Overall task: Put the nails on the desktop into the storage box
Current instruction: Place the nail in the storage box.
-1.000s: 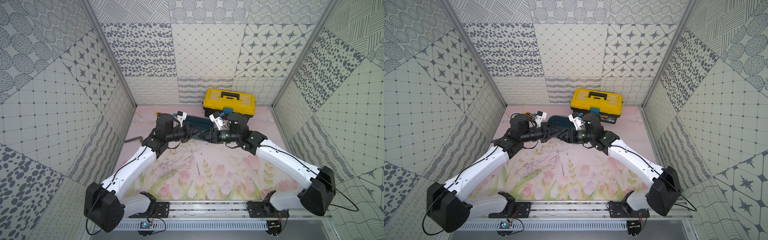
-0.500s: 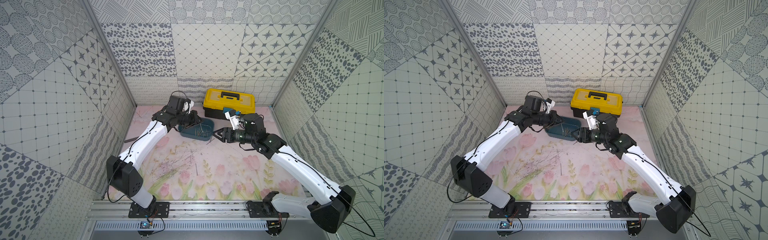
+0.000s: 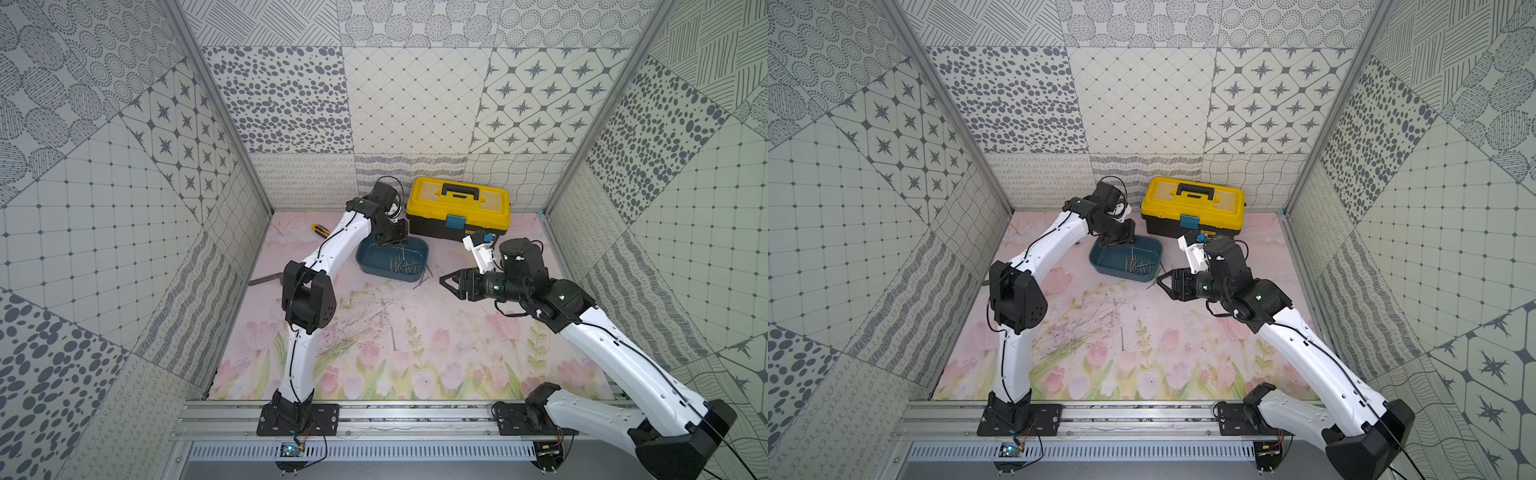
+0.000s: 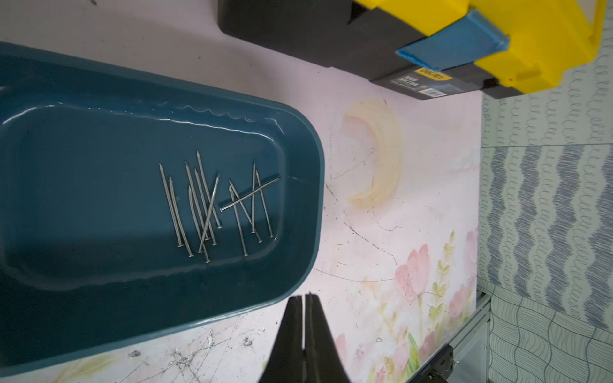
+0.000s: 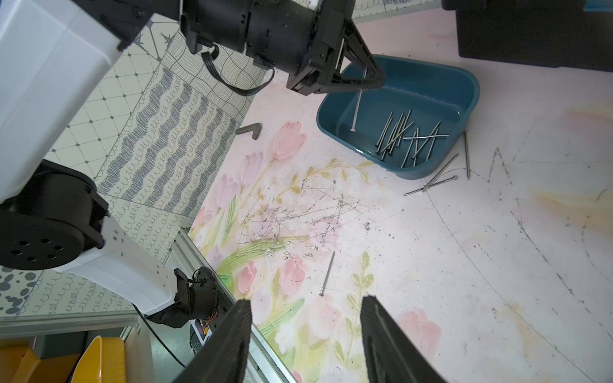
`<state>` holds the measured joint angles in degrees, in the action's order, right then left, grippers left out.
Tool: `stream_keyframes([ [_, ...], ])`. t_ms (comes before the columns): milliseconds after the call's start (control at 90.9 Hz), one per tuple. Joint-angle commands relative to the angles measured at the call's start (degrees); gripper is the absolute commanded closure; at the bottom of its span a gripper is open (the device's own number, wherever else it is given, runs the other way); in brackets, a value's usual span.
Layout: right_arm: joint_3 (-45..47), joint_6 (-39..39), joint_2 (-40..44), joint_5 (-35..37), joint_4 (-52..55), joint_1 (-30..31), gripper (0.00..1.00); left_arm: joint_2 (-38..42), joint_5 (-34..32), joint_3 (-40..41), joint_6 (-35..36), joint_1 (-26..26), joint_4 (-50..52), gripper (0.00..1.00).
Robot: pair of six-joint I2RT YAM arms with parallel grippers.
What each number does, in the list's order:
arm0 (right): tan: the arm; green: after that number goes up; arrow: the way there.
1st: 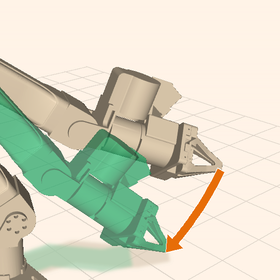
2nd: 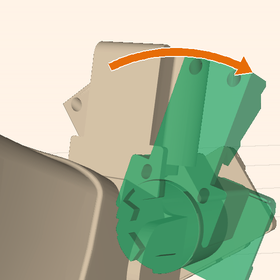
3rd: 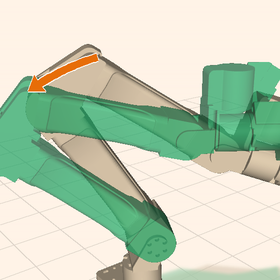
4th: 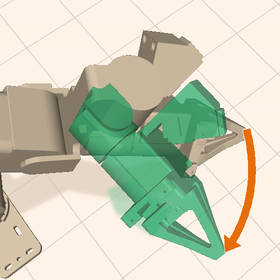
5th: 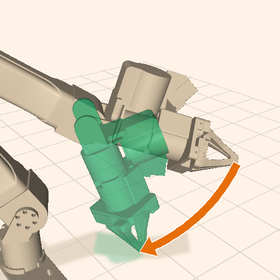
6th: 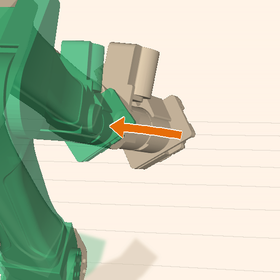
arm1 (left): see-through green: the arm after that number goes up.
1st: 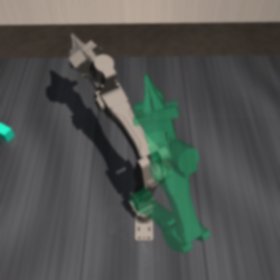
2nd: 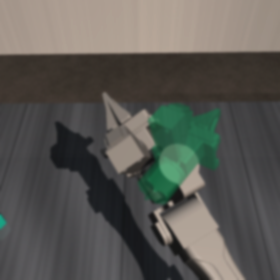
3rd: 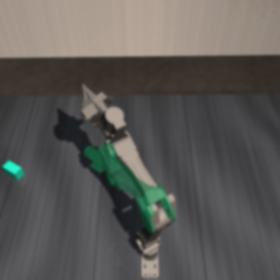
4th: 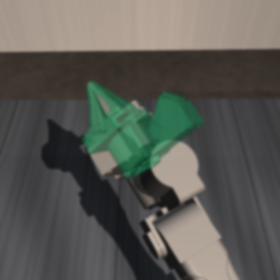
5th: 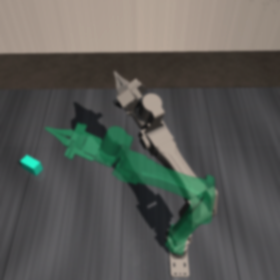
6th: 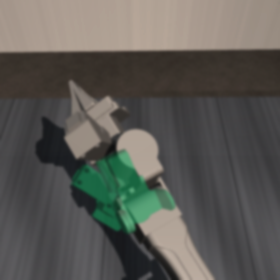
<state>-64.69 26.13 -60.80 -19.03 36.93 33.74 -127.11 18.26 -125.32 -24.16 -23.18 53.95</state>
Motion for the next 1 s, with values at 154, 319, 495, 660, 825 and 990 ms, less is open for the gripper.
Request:
stream_keyframes([
  [154,1.94,-2.29,3.67,4.0,3.66,0.16,0.42,-8.31,-3.79,-4.76,4.02,-0.79,6.61,1.0],
  [319,2.57,-2.09,4.48,4.3,4.08,0.17,0.42,-9.71,-5.48,-3.79,3.33,-1.14,4.75,1.0],
  [495,2.67,-1.48,4.58,4.05,4.68,0.18,0.41,-11.01,-6.49,-3.76,2.14,-1.17,1.38,1.0],
  [660,2.14,-1.43,4.59,4.45,6.05,0.16,0.41,-13.2,-7.03,-6.77,2.01,-1.1,1.09,0.99],
  [825,1.53,-1.77,4.69,4.88,6.99,0.17,0.4,-14.48,-6.82,-7.75,1.68,-1.08,1.45,0.82],
  [990,1.45,-1.77,4.0,4.1,6.98,0.19,0.4,-12.41,-7.37,-6.71,1.12,-1.11,0.47,0.61],
])
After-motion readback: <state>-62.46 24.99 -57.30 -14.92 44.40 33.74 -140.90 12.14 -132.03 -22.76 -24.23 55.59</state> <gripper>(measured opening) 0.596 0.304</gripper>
